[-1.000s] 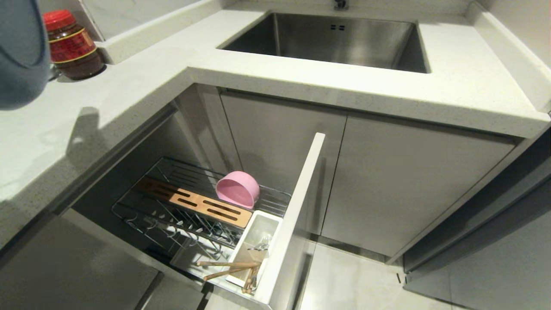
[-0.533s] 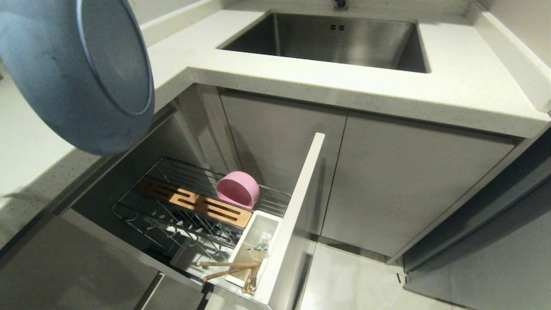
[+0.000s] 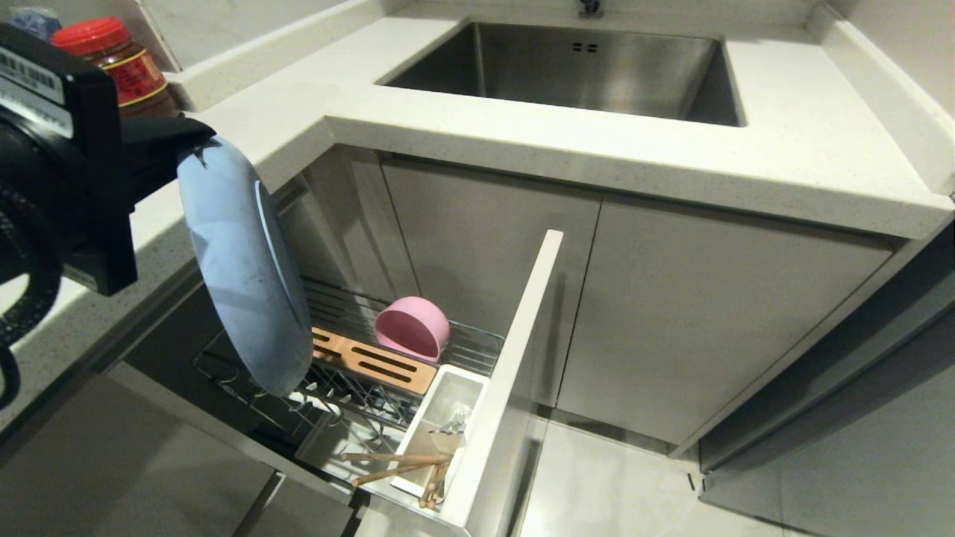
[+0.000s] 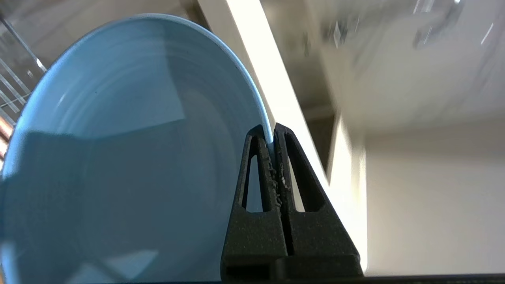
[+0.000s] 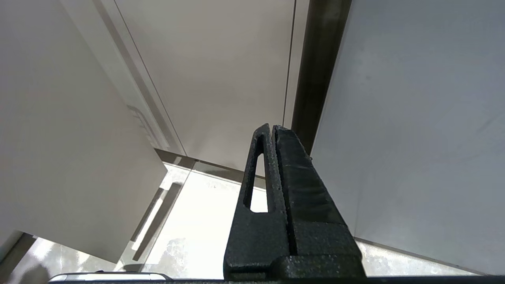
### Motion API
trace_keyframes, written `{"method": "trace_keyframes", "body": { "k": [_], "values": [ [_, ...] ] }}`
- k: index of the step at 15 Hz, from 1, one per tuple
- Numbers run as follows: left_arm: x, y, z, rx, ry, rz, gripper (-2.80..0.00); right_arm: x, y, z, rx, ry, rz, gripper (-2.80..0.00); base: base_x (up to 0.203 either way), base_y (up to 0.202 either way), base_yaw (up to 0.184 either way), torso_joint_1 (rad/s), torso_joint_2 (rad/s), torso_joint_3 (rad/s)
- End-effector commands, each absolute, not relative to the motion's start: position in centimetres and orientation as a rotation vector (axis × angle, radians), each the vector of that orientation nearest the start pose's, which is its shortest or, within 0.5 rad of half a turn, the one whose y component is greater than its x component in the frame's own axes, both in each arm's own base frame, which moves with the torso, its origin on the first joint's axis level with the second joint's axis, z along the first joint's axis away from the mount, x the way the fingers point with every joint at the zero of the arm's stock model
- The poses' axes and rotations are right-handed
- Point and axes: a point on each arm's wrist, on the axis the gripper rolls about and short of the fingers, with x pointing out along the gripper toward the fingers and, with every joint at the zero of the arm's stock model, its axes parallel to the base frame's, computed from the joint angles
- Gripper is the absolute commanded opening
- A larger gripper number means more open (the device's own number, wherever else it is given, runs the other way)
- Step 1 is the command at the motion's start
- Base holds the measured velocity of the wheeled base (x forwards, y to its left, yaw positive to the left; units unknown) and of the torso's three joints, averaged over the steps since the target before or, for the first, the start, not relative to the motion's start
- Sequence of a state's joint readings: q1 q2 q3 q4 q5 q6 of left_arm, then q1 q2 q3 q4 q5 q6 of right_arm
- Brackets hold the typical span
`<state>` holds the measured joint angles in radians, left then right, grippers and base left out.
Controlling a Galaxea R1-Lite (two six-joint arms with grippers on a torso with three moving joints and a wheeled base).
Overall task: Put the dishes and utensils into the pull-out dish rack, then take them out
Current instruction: Pick up the plate and place it in the cupboard
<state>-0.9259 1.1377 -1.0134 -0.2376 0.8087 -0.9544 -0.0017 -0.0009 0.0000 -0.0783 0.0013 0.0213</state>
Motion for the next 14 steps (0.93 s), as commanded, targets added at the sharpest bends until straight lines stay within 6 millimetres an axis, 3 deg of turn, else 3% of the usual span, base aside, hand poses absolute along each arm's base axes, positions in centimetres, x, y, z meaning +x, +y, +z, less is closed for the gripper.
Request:
{"method": "trace_keyframes", "body": {
  "k": [1,7,14],
  "values": [
    [10.9,-11.3,32.4,-1.124,-0.075,-0.119,-2.80,-2.1,0.0,7.6,0.021,-0.055,0.001,-2.80,0.000,0.000,0.000,0.000,0.00,0.000],
    [13.1,-12.8,28.0,-1.198,-0.057,0.001,-2.80,-2.1,0.0,7.6,0.021,-0.054,0.001,-2.80,0.000,0.000,0.000,0.000,0.00,0.000],
    [17.2,-14.0,22.8,-1.224,-0.013,0.204,-2.80,-2.1,0.0,7.6,0.021,-0.055,0.001,-2.80,0.000,0.000,0.000,0.000,0.00,0.000]
  ]
}}
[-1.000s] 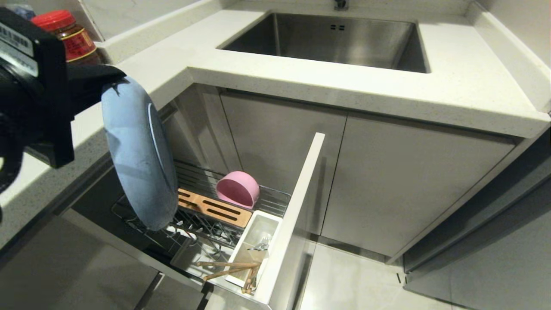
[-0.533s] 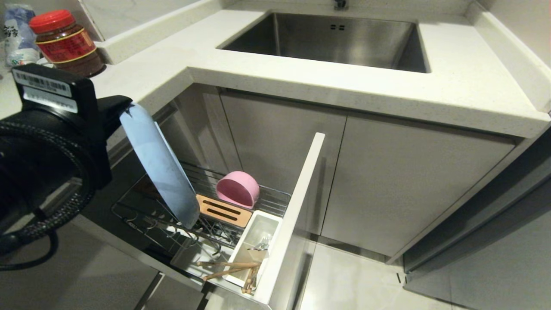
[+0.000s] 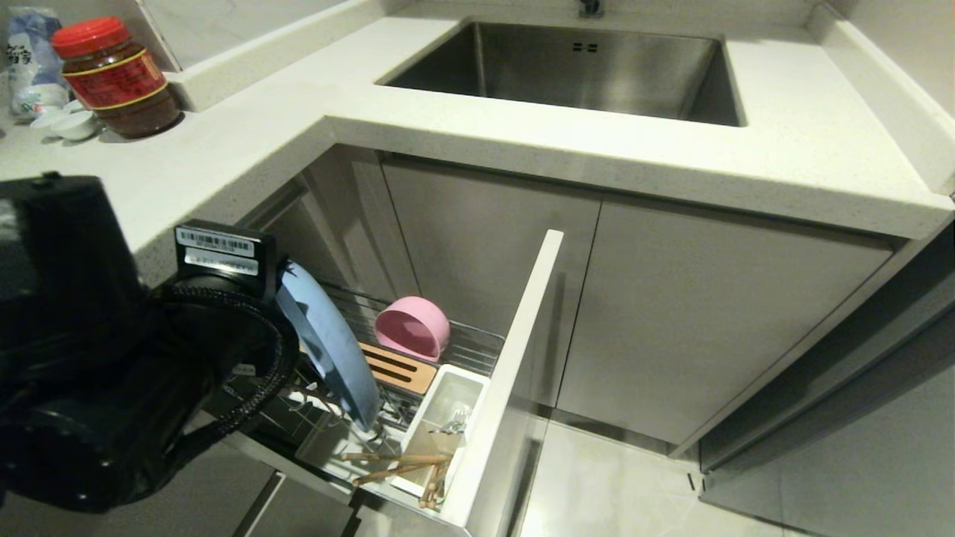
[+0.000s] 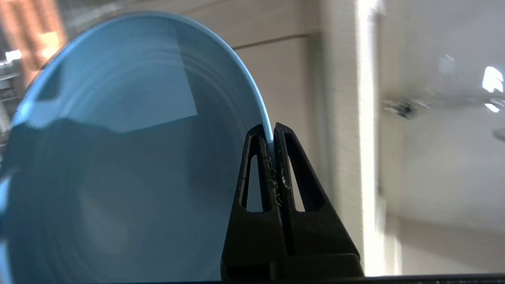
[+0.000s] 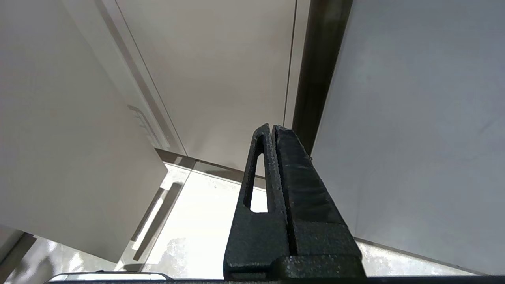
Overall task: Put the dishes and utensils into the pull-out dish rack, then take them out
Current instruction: Pick up the plate and place it in the cupboard
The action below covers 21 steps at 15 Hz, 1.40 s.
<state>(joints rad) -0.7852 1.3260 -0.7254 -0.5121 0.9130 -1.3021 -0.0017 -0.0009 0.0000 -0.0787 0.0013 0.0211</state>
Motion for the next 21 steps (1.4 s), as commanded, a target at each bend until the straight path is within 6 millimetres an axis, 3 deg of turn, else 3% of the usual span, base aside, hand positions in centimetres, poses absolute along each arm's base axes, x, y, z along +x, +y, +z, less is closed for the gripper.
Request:
{"method": "trace_keyframes", "body": {
  "k": [1,9,12,21],
  "values": [
    [17.6,-14.0,22.2,-1.246,-0.013,0.230,-2.80,-2.1,0.0,7.6,0.021,-0.054,0.001,-2.80,0.000,0.000,0.000,0.000,0.00,0.000],
    [20.4,-12.9,20.7,-1.361,-0.060,0.330,-2.80,-2.1,0.0,7.6,0.021,-0.054,0.001,-2.80,0.000,0.000,0.000,0.000,0.00,0.000],
    [20.7,-12.6,21.0,-1.397,-0.077,0.309,-2.80,-2.1,0.0,7.6,0.021,-0.055,0.001,-2.80,0.000,0.000,0.000,0.000,0.00,0.000],
    [21.5,-12.3,19.5,-1.361,-0.054,0.367,-2.80,-2.1,0.0,7.6,0.021,-0.055,0.001,-2.80,0.000,0.000,0.000,0.000,0.00,0.000]
  ]
}}
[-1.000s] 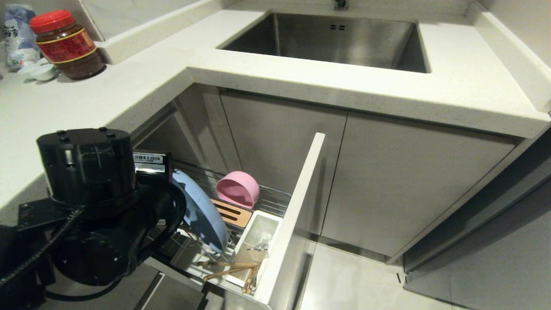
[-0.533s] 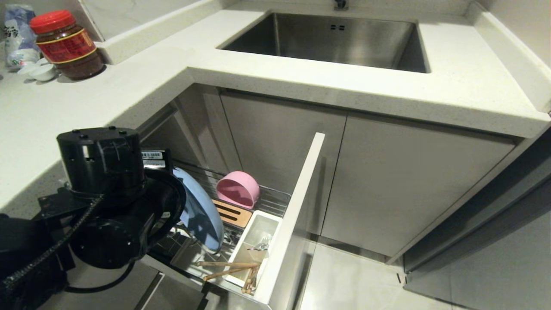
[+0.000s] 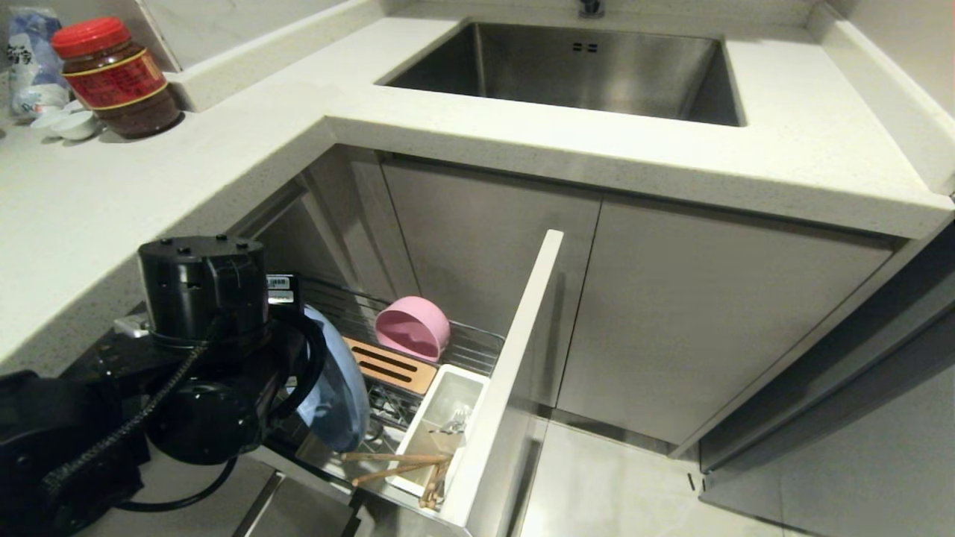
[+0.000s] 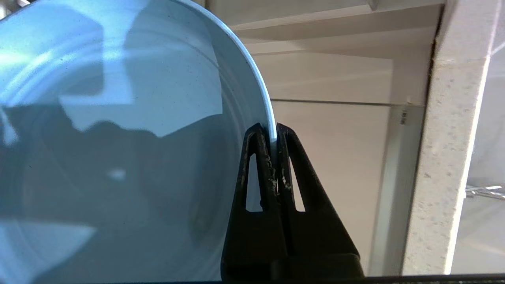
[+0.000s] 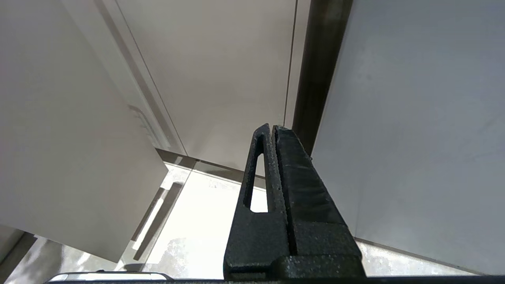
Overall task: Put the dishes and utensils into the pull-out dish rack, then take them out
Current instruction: Pick up the plate and place it in the cupboard
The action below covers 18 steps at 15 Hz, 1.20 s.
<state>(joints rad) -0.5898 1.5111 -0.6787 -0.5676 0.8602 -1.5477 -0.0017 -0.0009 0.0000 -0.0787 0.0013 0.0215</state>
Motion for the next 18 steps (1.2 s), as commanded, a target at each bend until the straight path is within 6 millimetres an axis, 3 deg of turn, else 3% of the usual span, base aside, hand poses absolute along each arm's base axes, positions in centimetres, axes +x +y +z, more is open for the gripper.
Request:
{"method": "trace_keyframes", "body": {
  "k": [1,6,11,14,18],
  "values": [
    [21.6,-12.2,19.2,-1.342,-0.039,0.386,-2.80,-2.1,0.0,7.6,0.021,-0.055,0.001,-2.80,0.000,0.000,0.000,0.000,0.00,0.000],
    [21.7,-12.1,17.6,-1.315,0.024,0.458,-2.80,-2.1,0.0,7.6,0.021,-0.055,0.001,-2.80,0.000,0.000,0.000,0.000,0.00,0.000],
    [21.7,-12.2,17.9,-1.320,0.025,0.448,-2.80,-2.1,0.0,7.6,0.021,-0.055,0.001,-2.80,0.000,0.000,0.000,0.000,0.00,0.000],
    [20.7,-11.7,20.1,-1.342,-0.020,0.392,-2.80,-2.1,0.0,7.6,0.021,-0.055,0.001,-2.80,0.000,0.000,0.000,0.000,0.00,0.000],
    [18.0,-10.9,25.6,-1.414,-0.145,0.204,-2.80,-2.1,0.0,7.6,0.021,-0.055,0.000,-2.80,0.000,0.000,0.000,0.000,0.00,0.000]
  ]
}}
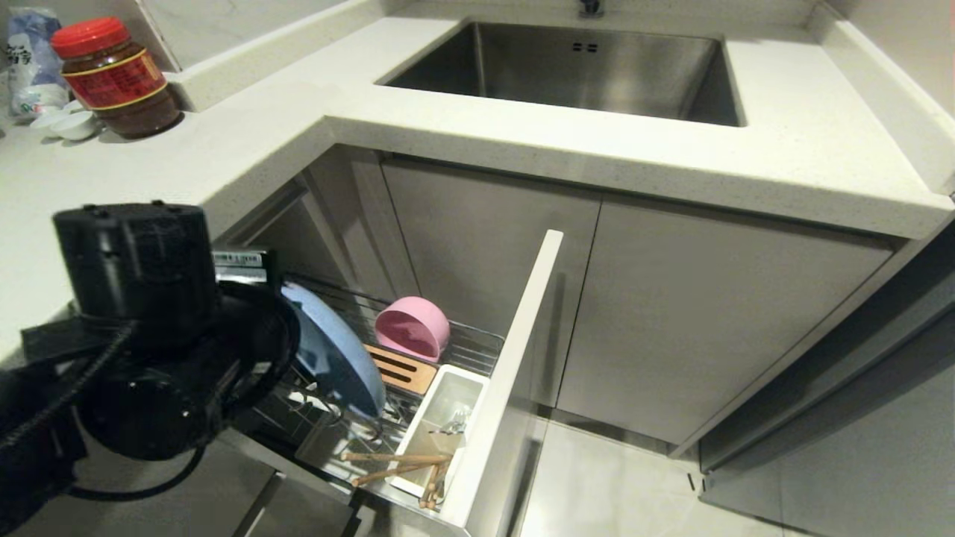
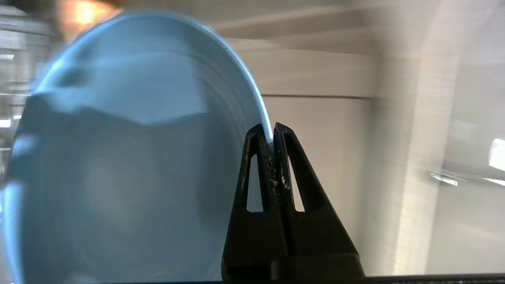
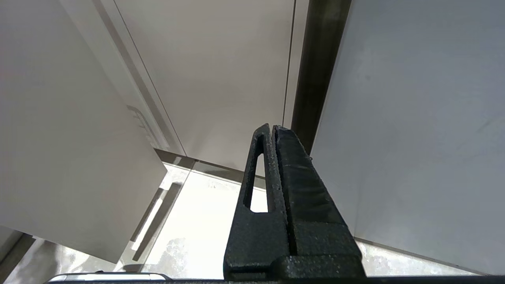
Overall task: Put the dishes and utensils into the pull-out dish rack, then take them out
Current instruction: Pick up the plate and place it in the cupboard
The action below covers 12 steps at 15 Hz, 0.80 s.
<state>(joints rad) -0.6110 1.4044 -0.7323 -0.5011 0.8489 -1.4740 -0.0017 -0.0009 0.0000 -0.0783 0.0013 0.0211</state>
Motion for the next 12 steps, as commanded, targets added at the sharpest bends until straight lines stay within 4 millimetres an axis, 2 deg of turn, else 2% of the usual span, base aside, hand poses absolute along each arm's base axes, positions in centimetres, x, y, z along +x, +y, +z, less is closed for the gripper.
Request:
{"method": "trace_keyframes", "body": {
  "k": [1,3,12],
  "values": [
    [17.6,-10.7,26.6,-1.437,-0.184,0.163,-2.80,-2.1,0.0,7.6,0.021,-0.055,0.001,-2.80,0.000,0.000,0.000,0.000,0.00,0.000],
    [17.2,-10.5,27.3,-1.456,-0.207,0.124,-2.80,-2.1,0.0,7.6,0.021,-0.055,0.001,-2.80,0.000,0.000,0.000,0.000,0.00,0.000],
    [18.0,-11.1,23.7,-1.462,-0.138,0.200,-2.80,-2.1,0.0,7.6,0.021,-0.055,0.001,-2.80,0.000,0.000,0.000,0.000,0.00,0.000]
  ]
}}
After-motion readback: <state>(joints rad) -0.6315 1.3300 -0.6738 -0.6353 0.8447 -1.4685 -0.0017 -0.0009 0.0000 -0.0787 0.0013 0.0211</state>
